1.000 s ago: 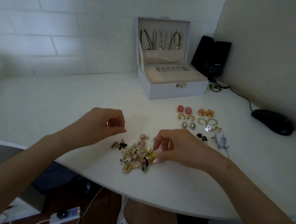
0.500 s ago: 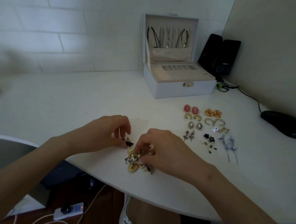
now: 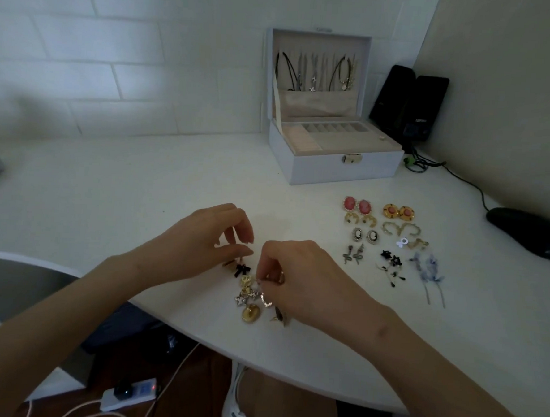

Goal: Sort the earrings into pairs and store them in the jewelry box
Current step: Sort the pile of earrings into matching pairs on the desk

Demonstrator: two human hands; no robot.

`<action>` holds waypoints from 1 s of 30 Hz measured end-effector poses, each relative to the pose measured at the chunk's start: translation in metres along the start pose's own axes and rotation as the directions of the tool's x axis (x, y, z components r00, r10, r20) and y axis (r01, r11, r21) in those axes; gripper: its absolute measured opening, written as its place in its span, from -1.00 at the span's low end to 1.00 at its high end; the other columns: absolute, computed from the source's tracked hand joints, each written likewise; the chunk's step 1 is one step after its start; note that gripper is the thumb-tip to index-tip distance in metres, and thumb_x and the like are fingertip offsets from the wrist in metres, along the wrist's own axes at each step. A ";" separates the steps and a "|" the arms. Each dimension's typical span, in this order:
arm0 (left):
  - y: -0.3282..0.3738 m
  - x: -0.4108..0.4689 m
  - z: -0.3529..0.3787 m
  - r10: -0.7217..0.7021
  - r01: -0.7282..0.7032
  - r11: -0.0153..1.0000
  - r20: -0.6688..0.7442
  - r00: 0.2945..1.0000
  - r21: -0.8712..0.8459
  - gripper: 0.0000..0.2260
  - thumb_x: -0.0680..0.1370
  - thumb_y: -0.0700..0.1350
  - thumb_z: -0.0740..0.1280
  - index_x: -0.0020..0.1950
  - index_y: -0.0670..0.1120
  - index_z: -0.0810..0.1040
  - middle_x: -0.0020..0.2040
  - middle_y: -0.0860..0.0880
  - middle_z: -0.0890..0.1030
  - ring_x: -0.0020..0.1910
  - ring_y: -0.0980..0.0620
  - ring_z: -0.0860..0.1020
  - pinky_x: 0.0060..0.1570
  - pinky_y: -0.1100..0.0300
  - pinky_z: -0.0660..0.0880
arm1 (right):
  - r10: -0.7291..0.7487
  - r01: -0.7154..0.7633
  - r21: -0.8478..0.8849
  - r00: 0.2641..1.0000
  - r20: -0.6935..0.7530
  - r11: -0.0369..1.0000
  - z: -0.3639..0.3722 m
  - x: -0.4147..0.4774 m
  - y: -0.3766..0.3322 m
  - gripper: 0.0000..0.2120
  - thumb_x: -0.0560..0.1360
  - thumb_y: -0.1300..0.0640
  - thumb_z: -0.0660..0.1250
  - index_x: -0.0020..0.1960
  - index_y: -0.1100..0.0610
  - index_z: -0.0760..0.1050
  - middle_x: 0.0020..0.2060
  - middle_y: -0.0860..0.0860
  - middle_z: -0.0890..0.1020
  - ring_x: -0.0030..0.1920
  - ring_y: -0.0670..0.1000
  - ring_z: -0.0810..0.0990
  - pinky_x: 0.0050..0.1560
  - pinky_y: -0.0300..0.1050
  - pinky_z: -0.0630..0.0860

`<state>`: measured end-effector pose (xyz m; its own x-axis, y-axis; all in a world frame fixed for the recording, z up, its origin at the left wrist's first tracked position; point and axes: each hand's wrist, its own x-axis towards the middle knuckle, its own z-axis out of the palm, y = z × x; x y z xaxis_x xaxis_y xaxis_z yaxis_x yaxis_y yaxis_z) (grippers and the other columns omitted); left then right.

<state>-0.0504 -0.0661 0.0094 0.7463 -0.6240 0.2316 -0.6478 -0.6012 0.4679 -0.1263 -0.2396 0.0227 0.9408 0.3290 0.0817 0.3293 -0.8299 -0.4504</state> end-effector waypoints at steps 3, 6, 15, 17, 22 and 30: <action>0.005 0.011 0.004 0.010 -0.010 1.000 -0.004 1.000 0.004 -0.94 0.50 -0.06 0.33 -0.05 0.01 0.51 -0.12 0.16 0.52 -0.08 0.24 0.49 -0.14 0.33 0.47 | 0.081 -0.068 0.176 0.995 -0.064 0.982 -0.010 0.000 0.007 -0.87 0.45 0.19 0.29 -0.09 -0.02 0.50 -0.19 -0.10 0.58 -0.27 -0.18 0.50 -0.27 -0.33 0.46; 0.010 0.021 0.008 0.027 -0.028 0.999 0.005 1.000 0.020 -0.94 0.51 -0.07 0.33 -0.04 -0.02 0.51 -0.12 0.12 0.53 -0.15 0.24 0.50 -0.14 0.35 0.46 | 0.164 -0.120 0.366 0.982 -0.092 0.923 -0.024 -0.003 0.017 -0.81 0.46 0.22 0.31 -0.10 -0.07 0.56 -0.24 -0.07 0.60 -0.31 -0.19 0.58 -0.28 -0.31 0.55; 0.021 0.036 0.012 0.011 -0.014 1.000 0.146 0.989 0.020 -0.93 0.51 -0.08 0.35 -0.03 0.03 0.51 -0.07 0.11 0.54 -0.09 0.22 0.49 -0.11 0.38 0.43 | 0.278 -0.191 0.614 0.959 -0.049 0.766 -0.040 -0.018 0.047 -0.85 0.38 0.35 0.41 -0.14 0.13 0.62 -0.36 -0.03 0.68 -0.34 -0.12 0.63 -0.26 -0.39 0.51; 0.023 0.037 0.014 -0.008 -0.003 0.999 0.203 0.979 0.054 -0.91 0.49 -0.02 0.36 -0.04 0.06 0.50 -0.08 0.15 0.51 -0.09 0.24 0.48 -0.11 0.39 0.41 | 0.268 -0.183 0.623 0.962 -0.044 0.760 -0.039 -0.018 0.049 -0.84 0.36 0.38 0.42 -0.14 0.16 0.62 -0.39 -0.06 0.66 -0.36 -0.15 0.62 -0.29 -0.40 0.49; 0.025 0.041 0.022 -0.054 0.028 0.992 0.215 0.975 0.120 -0.93 0.51 -0.02 0.33 -0.06 0.02 0.49 -0.11 0.14 0.47 -0.11 0.17 0.46 -0.15 0.38 0.38 | 0.209 -0.146 0.619 0.977 -0.030 0.772 -0.034 -0.017 0.049 -0.82 0.35 0.42 0.42 -0.12 0.20 0.63 -0.24 0.05 0.70 -0.25 -0.09 0.64 -0.23 -0.32 0.54; 0.025 0.038 0.018 -0.065 0.063 0.998 0.096 0.993 0.018 -0.91 0.54 -0.06 0.29 -0.01 -0.04 0.44 -0.09 0.05 0.55 -0.15 0.18 0.49 -0.19 0.37 0.41 | 0.210 -0.120 0.627 0.975 -0.072 0.770 -0.033 -0.015 0.049 -0.83 0.33 0.38 0.46 -0.17 0.15 0.65 -0.29 0.04 0.70 -0.25 -0.05 0.67 -0.18 -0.34 0.54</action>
<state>-0.0407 -0.1138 0.0149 0.7686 -0.6289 0.1175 -0.6019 -0.6485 0.4661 -0.1216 -0.3005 0.0285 0.9923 0.1139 0.0491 0.0906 -0.3959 -0.9138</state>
